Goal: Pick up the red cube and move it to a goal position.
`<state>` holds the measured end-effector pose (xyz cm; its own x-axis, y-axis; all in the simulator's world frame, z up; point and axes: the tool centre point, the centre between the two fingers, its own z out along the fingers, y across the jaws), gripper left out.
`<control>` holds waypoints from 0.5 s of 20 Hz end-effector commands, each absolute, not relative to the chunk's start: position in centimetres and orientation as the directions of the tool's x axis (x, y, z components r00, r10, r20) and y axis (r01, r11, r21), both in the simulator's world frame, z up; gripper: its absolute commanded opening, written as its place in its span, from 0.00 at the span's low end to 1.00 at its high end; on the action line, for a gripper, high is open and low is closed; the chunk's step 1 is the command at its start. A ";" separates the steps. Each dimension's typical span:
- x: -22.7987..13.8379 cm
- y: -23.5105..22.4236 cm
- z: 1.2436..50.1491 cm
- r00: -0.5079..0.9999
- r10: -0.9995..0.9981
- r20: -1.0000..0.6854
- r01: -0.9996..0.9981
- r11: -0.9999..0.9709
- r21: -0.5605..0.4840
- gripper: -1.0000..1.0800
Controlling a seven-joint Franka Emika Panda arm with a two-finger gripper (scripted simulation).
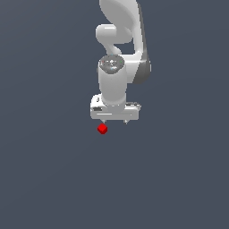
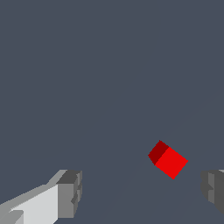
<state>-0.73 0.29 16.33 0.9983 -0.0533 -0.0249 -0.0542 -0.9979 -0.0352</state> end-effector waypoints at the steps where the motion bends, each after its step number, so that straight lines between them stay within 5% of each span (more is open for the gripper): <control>1: -0.7 0.3 16.3 0.998 -0.053 -0.025 -0.054 -0.998 -0.035 0.96; 10: -1.0 -0.7 14.7 0.991 -0.128 -0.023 -0.129 -0.991 -0.030 0.96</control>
